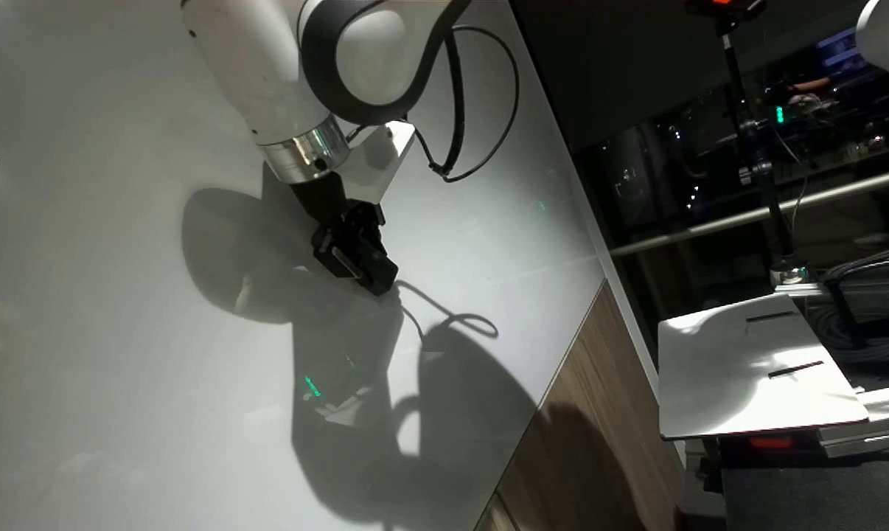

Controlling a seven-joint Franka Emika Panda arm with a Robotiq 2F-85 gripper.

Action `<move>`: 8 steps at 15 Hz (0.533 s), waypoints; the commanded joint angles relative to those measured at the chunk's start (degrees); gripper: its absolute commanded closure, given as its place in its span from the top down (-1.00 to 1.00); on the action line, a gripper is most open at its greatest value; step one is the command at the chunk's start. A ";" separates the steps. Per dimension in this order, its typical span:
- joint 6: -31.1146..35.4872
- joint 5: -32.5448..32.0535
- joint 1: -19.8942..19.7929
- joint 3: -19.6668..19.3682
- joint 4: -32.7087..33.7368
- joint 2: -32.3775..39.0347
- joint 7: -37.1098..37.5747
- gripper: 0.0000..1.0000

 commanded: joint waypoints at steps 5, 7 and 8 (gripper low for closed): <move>9.68 0.98 -2.62 -1.07 0.40 1.20 0.88 -0.36; 8.85 0.10 -1.77 -0.74 0.86 1.22 1.67 -0.36; 8.77 -0.31 -1.49 -0.63 0.71 1.10 2.00 -0.36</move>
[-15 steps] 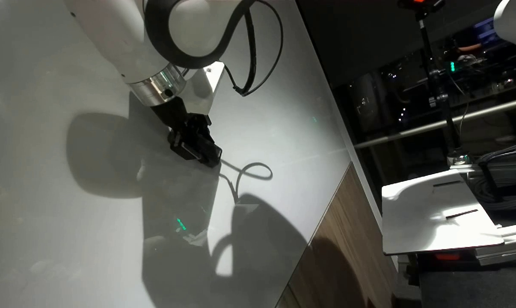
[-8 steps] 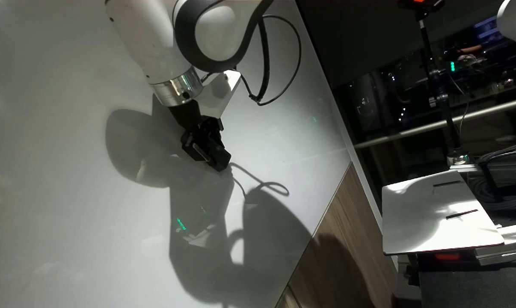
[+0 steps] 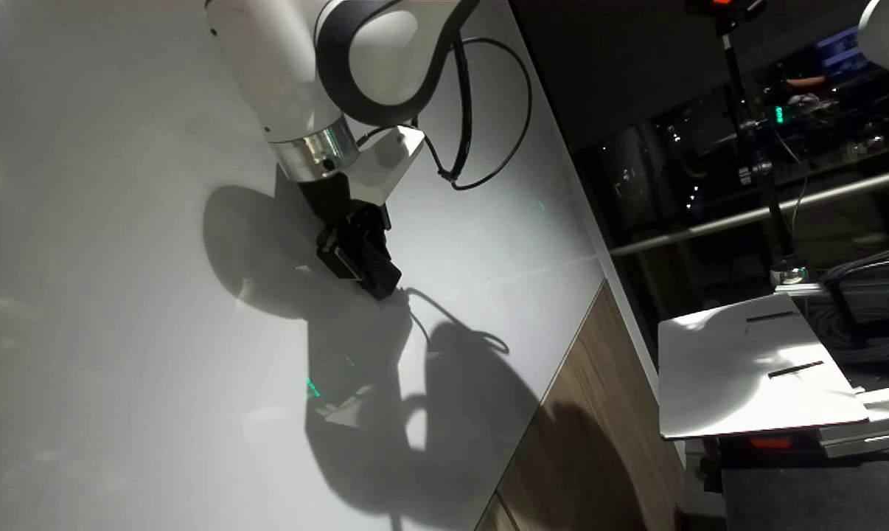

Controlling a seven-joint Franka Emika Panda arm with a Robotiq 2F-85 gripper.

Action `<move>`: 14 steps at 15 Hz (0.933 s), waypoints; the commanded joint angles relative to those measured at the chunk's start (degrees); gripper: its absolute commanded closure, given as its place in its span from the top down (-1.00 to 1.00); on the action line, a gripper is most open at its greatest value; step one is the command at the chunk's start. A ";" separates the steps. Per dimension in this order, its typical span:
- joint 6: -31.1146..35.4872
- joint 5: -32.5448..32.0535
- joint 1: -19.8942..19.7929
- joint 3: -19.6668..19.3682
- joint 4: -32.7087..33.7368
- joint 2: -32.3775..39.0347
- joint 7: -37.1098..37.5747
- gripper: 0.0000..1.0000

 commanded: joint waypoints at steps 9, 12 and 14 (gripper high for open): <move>5.72 -2.66 -0.29 -0.57 2.82 2.84 3.99 -0.36; 6.17 -2.58 -1.00 -1.12 2.65 3.70 4.35 -0.36; 6.61 -2.35 -1.49 -1.48 2.53 4.41 4.82 -0.36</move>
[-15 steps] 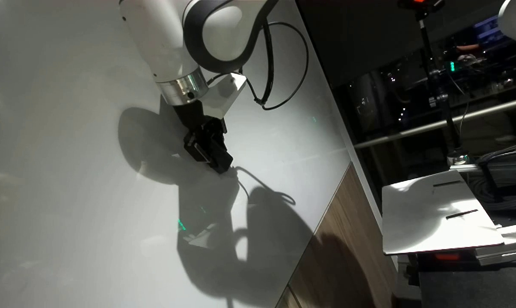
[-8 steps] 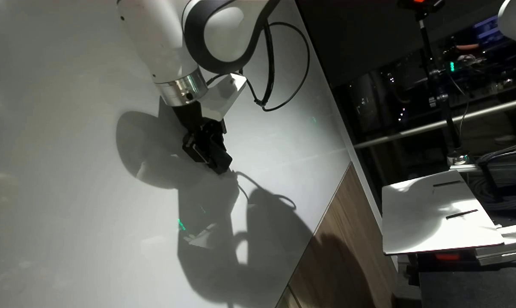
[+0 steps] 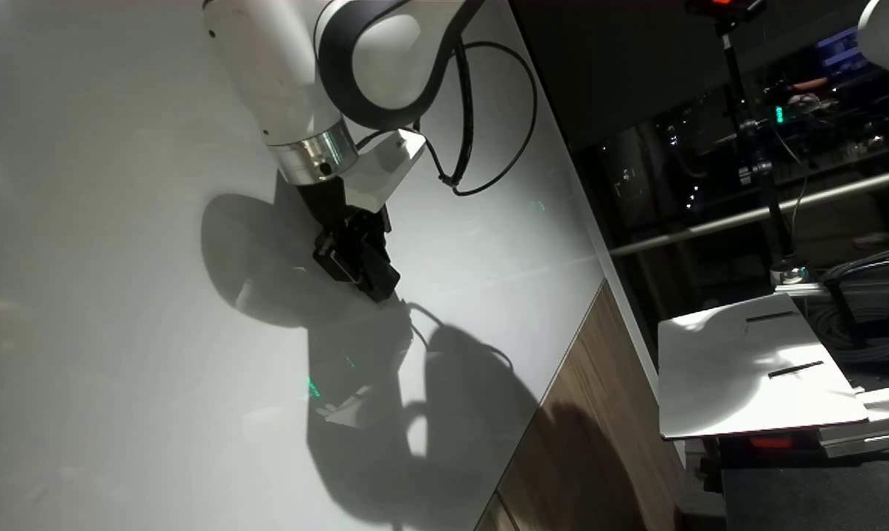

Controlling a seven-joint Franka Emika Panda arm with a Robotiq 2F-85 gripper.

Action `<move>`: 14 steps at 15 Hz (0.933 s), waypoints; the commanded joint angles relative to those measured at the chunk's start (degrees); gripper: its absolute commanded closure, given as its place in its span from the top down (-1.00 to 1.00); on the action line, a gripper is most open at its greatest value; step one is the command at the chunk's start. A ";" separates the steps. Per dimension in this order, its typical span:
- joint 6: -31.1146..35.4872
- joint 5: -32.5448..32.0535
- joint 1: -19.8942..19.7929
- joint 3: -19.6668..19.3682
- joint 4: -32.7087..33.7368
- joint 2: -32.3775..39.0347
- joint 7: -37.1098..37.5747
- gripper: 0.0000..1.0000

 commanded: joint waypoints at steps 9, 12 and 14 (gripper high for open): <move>10.91 -1.35 -3.00 -3.82 0.64 10.80 2.35 -0.36; 10.87 -1.19 -2.44 -4.34 -0.46 10.89 2.13 -0.36; 10.23 0.20 -2.07 -3.36 -2.42 9.97 0.30 -0.36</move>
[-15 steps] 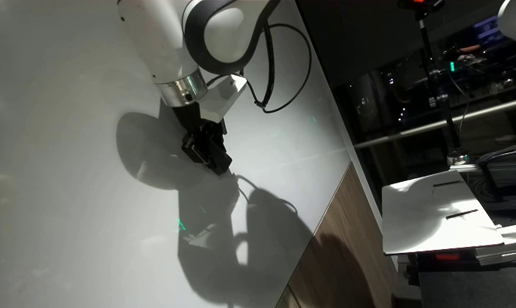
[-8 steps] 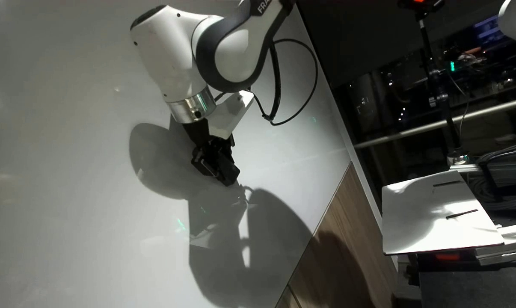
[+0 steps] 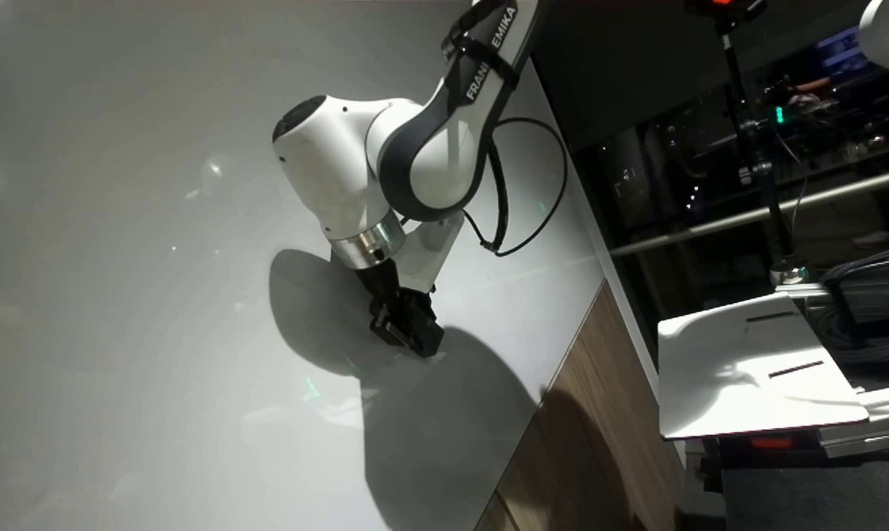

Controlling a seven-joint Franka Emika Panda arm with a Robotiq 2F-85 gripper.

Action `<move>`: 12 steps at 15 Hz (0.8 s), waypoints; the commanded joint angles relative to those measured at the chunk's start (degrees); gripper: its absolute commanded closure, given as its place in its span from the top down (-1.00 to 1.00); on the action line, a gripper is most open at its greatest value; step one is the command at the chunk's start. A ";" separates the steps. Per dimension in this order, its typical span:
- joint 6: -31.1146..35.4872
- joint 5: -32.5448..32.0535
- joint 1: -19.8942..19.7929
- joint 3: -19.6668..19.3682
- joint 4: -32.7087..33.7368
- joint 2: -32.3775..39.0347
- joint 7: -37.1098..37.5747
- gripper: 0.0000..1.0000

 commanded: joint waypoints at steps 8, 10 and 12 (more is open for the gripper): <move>-14.98 18.47 -3.54 0.71 -8.06 -9.25 -21.12 -0.36; -23.11 21.12 -5.08 0.31 -7.12 -12.28 -24.24 -0.36; -27.61 24.03 -7.58 0.09 -7.73 -15.23 -28.96 -0.36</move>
